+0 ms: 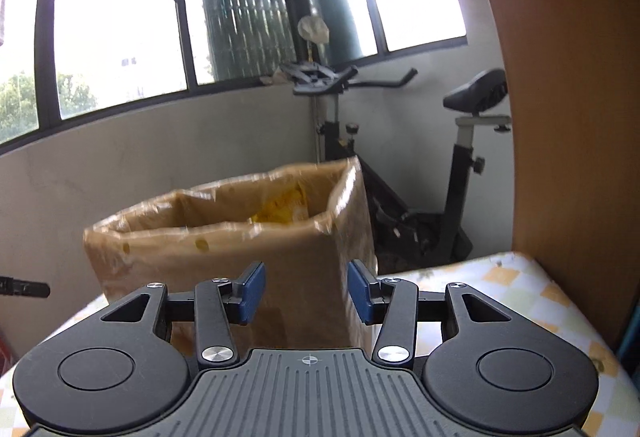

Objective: Organize snacks
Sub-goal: 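Move both open tools back to the snack pile, then grasp the clear peanut packet with the left tool while the right tool grasps the red packet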

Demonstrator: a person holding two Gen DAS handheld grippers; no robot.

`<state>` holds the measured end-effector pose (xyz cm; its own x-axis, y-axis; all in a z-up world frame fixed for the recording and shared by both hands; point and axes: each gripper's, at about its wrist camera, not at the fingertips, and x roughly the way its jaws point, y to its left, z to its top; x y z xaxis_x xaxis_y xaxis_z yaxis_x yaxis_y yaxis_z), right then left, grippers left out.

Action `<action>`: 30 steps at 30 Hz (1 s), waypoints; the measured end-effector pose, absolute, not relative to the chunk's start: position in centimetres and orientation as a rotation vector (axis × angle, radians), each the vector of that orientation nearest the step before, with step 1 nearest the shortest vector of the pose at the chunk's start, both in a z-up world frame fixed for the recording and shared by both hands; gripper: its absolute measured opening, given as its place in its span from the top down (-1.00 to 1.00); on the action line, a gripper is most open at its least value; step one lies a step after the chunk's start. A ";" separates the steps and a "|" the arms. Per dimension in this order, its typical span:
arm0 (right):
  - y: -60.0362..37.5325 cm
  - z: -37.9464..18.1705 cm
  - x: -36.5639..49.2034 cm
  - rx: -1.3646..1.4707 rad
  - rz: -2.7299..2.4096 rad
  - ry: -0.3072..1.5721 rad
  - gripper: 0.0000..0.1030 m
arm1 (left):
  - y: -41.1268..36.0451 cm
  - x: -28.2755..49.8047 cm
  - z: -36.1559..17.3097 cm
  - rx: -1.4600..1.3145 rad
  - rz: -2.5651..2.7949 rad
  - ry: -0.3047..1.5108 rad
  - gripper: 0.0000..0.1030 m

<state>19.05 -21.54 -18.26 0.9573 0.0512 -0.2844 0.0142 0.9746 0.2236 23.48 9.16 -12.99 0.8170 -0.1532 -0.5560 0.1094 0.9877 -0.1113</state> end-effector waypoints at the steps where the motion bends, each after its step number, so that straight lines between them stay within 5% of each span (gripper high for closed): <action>1: -21.4 -19.0 18.9 0.229 0.019 0.317 0.16 | 9.4 23.2 -13.9 -0.084 -0.132 0.620 -0.17; 14: -17.7 -27.5 20.9 0.295 0.105 0.632 0.16 | 7.9 22.4 -21.8 -0.054 -0.085 0.793 -0.14; 17: -16.5 -28.4 21.4 0.273 0.142 0.673 0.16 | 7.4 22.3 -22.6 -0.039 -0.076 0.811 0.33; 18: -16.0 -28.5 21.5 0.264 0.152 0.686 0.16 | 6.9 22.2 -23.0 -0.037 -0.088 0.824 0.64; 30: -12.4 -28.9 24.6 0.200 0.259 0.740 0.15 | 4.6 20.1 -23.4 -0.048 -0.155 0.805 0.64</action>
<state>24.58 -12.39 -28.92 0.7092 0.3015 -0.6373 -0.1617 0.9494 0.2692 20.09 4.63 -23.45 0.6821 -0.1569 -0.7142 0.1200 0.9875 -0.1023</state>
